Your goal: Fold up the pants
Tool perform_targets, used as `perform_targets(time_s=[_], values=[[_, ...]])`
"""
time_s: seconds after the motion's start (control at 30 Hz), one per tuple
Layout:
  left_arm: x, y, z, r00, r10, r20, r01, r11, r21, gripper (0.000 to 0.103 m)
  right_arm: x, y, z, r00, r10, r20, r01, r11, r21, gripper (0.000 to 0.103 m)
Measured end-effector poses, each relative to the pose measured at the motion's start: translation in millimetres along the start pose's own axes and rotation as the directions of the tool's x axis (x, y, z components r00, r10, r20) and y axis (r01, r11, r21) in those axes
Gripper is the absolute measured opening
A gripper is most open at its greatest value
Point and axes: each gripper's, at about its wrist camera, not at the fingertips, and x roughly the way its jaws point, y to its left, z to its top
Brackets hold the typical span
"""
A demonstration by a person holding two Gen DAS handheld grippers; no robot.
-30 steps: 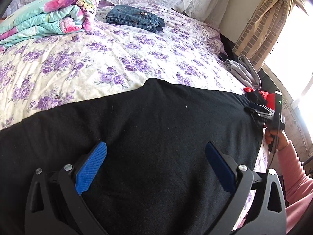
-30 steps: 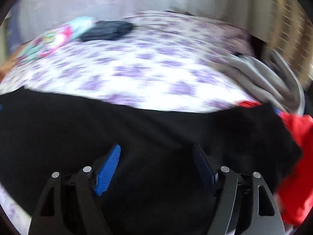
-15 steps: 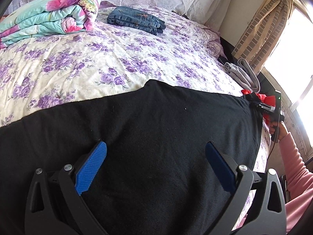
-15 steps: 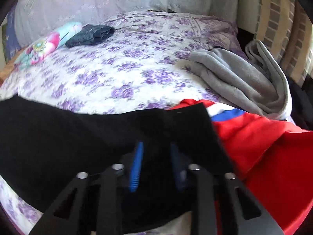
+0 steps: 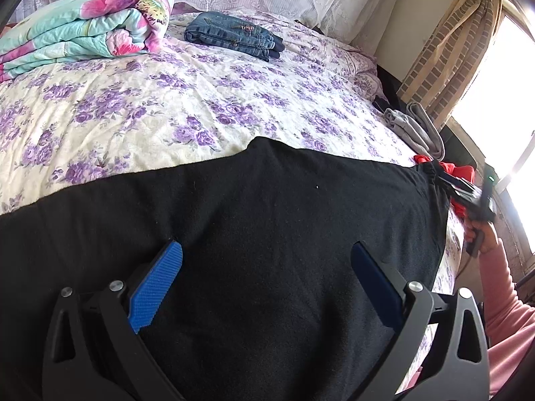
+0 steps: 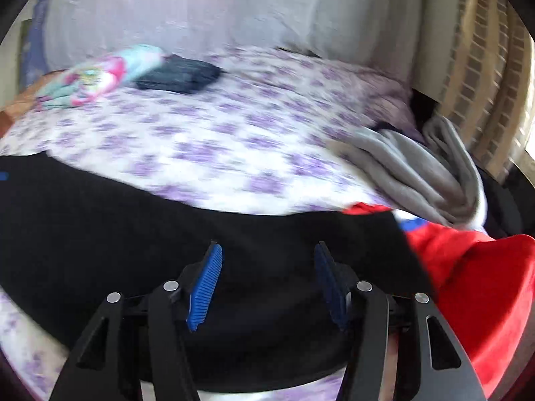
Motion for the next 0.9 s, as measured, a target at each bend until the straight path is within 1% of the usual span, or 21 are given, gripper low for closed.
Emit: perform_targets(time_s=[0.07,0.1,0.17,0.2,0.23,0.27,0.3,0.33,0.4,0.43,0.5,0.53,0.57,0.6,0.67,0.7,0.77,0.8,0.83,0.87,0.9], values=[[0.3,-1.1,0.2,1.0,0.01,-0.001,-0.01,1.0,0.003,0.099,-6.5,33.4,-10.5,0.998,0.061,0.004,-0.06,0.996,-0.059,0.068],[0.5,-2.3,0.1,1.0,0.019,-0.003,-0.019,1.0,0.007,0.099,-3.4,45.7,-19.8,0.998,0.062,-0.027,-0.064,0.994,-0.084,0.071],[0.9,-4.5,-0.8,0.999,0.038,-0.006,-0.038,0.999,0.013,0.099,6.8,56.0,-41.1,0.996,0.036,-0.087,-0.045,0.994,-0.101,0.073],[0.8,-7.4,-1.9,0.998,0.062,-0.006,-0.062,0.998,0.023,0.098,1.8,50.0,-50.8,0.998,0.043,-0.043,-0.045,0.998,-0.054,0.079],[1.3,-10.1,-2.8,0.997,0.081,-0.006,-0.081,0.996,0.034,0.099,-1.6,42.7,-54.6,0.997,0.06,-0.046,-0.06,0.998,-0.009,0.08],[1.6,-10.6,-3.2,0.995,0.095,-0.008,-0.094,0.995,0.041,0.099,-4.6,34.0,-56.7,0.995,0.087,-0.054,-0.085,0.996,0.04,0.08],[1.6,-14.0,-3.9,0.991,0.132,-0.007,-0.132,0.99,0.048,0.099,-8.5,25.5,-57.7,0.993,0.107,-0.051,-0.103,0.991,0.087,0.08],[0.6,-15.8,-4.4,0.987,0.16,-0.004,-0.16,0.986,0.049,0.099,-13.2,18.1,-58.1,0.993,0.111,-0.046,-0.105,0.986,0.127,0.08],[-5.8,-20.9,-5.9,0.974,0.226,0.011,-0.226,0.974,0.032,0.098,-23.1,13.7,-57.7,0.995,0.099,-0.029,-0.093,0.983,0.161,0.08],[-14.5,-26.4,-8.7,0.977,0.211,0.025,-0.211,0.977,0.009,0.098,-30.1,15.7,-56.7,0.995,0.098,-0.011,-0.094,0.982,0.164,0.08],[-29.1,-37.2,-16.4,0.99,0.127,0.057,-0.126,0.992,-0.009,0.098,-43.6,22.3,-51.7,0.995,0.088,0.046,-0.094,0.985,0.148,0.08],[-34.6,-43.5,-21.4,0.991,0.11,0.077,-0.11,0.994,-0.01,0.098,-46.1,26.1,-50.7,0.995,0.078,0.067,-0.087,0.986,0.141,0.08],[-36.6,-48.2,-26.5,0.99,0.112,0.086,-0.111,0.994,-0.007,0.098,-48.2,30.5,-49.1,0.994,0.072,0.084,-0.083,0.987,0.135,0.08],[-35.4,-55.6,-35.6,0.987,0.138,0.085,-0.139,0.99,0.008,0.099,-48.6,38.2,-48.7,0.992,0.071,0.103,-0.083,0.988,0.126,0.081],[-25.4,-62.6,-50.5,0.974,0.218,0.063,-0.221,0.974,0.046,0.099,-42.9,47.1,-50.4,0.993,0.074,0.095,-0.084,0.991,0.104,0.085],[-20.5,-64.5,-60.0,0.964,0.258,0.057,-0.262,0.963,0.068,0.098,-31.5,54.4,-55.4,0.998,0.053,0.044,-0.056,0.995,0.077,0.085],[-22.4,-73.2,-80.7,0.939,0.328,0.1,-0.34,0.929,0.143,0.098,-18.3,60.8,-67.9,0.999,0.001,-0.036,0.0,0.999,0.05,0.087],[-25.7,-79.5,-88.7,0.927,0.36,0.107,-0.374,0.91,0.177,0.098,-21.2,59.7,-73.6,1.0,0.008,-0.005,-0.008,0.998,0.069,0.087],[-29.9,-83.7,-95.7,0.917,0.383,0.109,-0.398,0.895,0.203,0.099,-24.3,55.3,-75.6,1.0,0.024,-0.004,-0.023,0.995,0.098,0.087],[-34.5,-85.2,-100.9,0.912,0.397,0.106,-0.411,0.886,0.217,0.098,-26.7,52.5,-75.5,0.999,0.032,-0.013,-0.03,0.993,0.114,0.087],[-40.1,-85.6,-104.7,0.912,0.399,0.099,-0.411,0.884,0.222,0.098,-31.5,49.5,-74.0,0.999,0.027,-0.023,-0.024,0.99,0.138,0.087]])
